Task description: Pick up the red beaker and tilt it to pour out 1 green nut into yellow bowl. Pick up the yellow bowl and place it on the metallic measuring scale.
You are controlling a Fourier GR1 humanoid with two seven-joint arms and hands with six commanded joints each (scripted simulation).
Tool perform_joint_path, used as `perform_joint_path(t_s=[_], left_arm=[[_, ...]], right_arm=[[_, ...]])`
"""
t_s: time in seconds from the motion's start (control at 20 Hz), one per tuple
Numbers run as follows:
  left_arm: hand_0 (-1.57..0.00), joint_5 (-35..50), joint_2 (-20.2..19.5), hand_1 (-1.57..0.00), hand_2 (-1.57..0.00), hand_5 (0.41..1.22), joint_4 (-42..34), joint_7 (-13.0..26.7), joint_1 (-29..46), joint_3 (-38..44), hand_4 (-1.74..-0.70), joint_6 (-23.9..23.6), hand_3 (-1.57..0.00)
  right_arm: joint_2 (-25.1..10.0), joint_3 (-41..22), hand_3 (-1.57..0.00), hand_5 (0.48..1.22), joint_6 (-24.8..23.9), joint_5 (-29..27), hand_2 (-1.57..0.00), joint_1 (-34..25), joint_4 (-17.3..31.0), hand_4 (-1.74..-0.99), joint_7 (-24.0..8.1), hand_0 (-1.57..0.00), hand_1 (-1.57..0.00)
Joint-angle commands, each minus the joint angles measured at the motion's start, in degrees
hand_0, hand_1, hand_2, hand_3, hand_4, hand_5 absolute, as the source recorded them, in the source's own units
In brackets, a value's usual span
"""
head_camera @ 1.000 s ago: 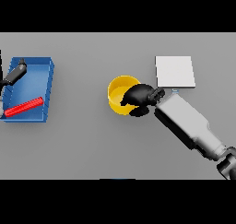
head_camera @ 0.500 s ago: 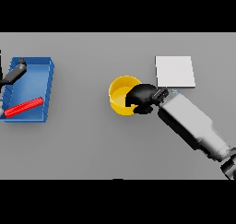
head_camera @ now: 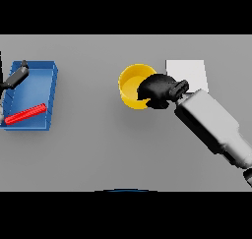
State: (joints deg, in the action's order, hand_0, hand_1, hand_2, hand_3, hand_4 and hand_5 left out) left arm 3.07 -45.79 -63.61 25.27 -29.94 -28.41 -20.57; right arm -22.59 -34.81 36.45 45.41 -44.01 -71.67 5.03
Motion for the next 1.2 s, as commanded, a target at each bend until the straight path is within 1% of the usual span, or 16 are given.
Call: perform_joint_path(t_s=[0.0,0.05,0.15,0.25,0.3,0.4,0.45,0.6,0.65,0.7,0.75,0.85,1.0,1.05,1.1,1.15], left_arm=[[0.0,0.2,-0.4,0.0,0.0,0.697,0.1,-0.7,0.4,0.2,-0.74,0.2,0.0],[0.0,0.1,-0.4,0.0,0.0,0.697,-0.1,-1.0,0.6,0.3,-0.74,-0.2,0.0],[0.0,0.6,-0.6,0.0,0.0,0.697,-0.4,-1.7,1.1,0.6,-0.75,0.1,0.0],[0.0,0.1,-0.5,0.0,0.0,0.702,-0.4,0.2,0.4,0.1,-0.74,0.2,0.0],[0.0,-0.2,-0.5,0.0,0.0,0.704,-0.4,0.3,0.2,0.1,-0.74,-0.1,0.0],[0.0,0.2,-1.0,0.0,0.0,0.71,-0.6,-0.2,0.3,0.6,-0.74,0.2,0.0],[0.0,0.5,-1.0,0.0,0.0,0.71,-0.4,-0.4,0.8,0.8,-0.74,0.3,0.0],[0.0,0.4,-1.2,0.0,0.0,0.706,-1.8,-0.1,1.4,0.5,-0.74,0.2,0.0],[0.0,0.3,-1.5,0.0,0.0,0.703,-2.3,0.6,1.2,0.6,-0.74,0.2,0.0],[0.0,0.8,-1.4,0.0,0.0,0.699,-1.6,-0.1,1.3,0.8,-0.74,0.7,0.0],[0.0,0.6,-1.6,0.0,0.0,0.697,-2.2,0.5,1.5,0.7,-0.73,0.5,0.0],[0.0,0.6,-1.4,0.0,0.0,0.691,-1.8,0.5,1.5,0.8,-0.73,0.3,0.0],[0.0,0.4,-1.4,0.0,0.0,0.684,-1.9,0.5,1.6,0.6,-0.72,0.4,0.0],[0.0,0.3,-1.3,0.0,0.0,0.682,-2.0,0.9,1.4,0.6,-0.72,0.1,0.0],[0.0,0.3,-1.7,0.0,0.0,0.681,-2.5,0.7,1.8,0.7,-0.72,0.0,0.0],[0.0,0.1,-1.2,0.0,0.0,0.682,-1.4,1.2,1.2,0.6,-0.72,0.1,0.0]], right_arm=[[-0.6,0.6,-1.26,1.22,0.0,-0.2,-1.44,0.2,-0.6,-1.739,-0.3,-1.57,-1.57],[-1.0,1.2,-1.27,1.22,0.0,-0.5,-1.44,0.5,-1.2,-1.74,-0.4,-1.57,-1.57],[-1.5,2.2,-1.38,1.22,-0.1,-1.1,-1.44,0.9,-1.9,-1.74,-0.6,-1.57,-1.57],[-2.3,3.9,-1.31,1.22,0.2,-1.7,-1.47,1.6,-2.7,-1.74,-2.0,-1.57,-1.57],[-3.0,4.5,-1.28,1.22,-0.3,-1.6,-1.48,1.6,-2.8,-1.741,-2.3,-1.57,-1.57],[-5.7,6.4,-1.24,1.221,-1.7,-1.5,-1.5,1.1,-1.6,-1.741,-0.9,-1.57,-1.57],[-6.5,7.3,-1.23,1.221,-2.4,-1.4,-1.52,1.1,-1.3,-1.741,-1.8,-1.57,-1.57],[-8.0,9.2,-1.2,1.221,-5.9,-0.4,-1.54,0.0,3.7,-1.741,-0.1,-1.57,-1.57],[-7.9,9.6,-1.19,1.221,-7.6,0.0,-1.53,0.1,5.9,-1.741,0.1,-1.57,-1.57],[-8.1,10.1,-1.19,1.221,-7.9,-0.1,-1.51,-0.3,7.0,-1.741,0.4,-1.57,-1.57],[-8.5,10.8,-1.18,1.221,-8.7,-0.2,-1.5,-0.6,8.9,-1.741,1.5,-1.57,-1.57],[-8.3,11.6,-1.18,1.221,-11.2,0.6,-1.51,-1.3,12.7,-1.741,1.8,-1.57,-1.57],[-8.0,11.9,-1.26,1.221,-13.7,1.5,-1.46,-1.2,17.6,-1.741,3.0,-1.57,-1.57],[-7.6,12.2,-1.28,1.221,-14.6,1.9,-1.44,-1.6,19.6,-1.741,2.6,-1.57,-1.57],[-7.5,12.3,-1.31,1.221,-15.6,2.3,-1.42,-1.7,21.4,-1.741,3.0,-1.57,-1.57],[-7.6,12.7,-1.35,1.221,-16.0,2.1,-1.41,-1.7,22.6,-1.741,4.0,-1.57,-1.57]])
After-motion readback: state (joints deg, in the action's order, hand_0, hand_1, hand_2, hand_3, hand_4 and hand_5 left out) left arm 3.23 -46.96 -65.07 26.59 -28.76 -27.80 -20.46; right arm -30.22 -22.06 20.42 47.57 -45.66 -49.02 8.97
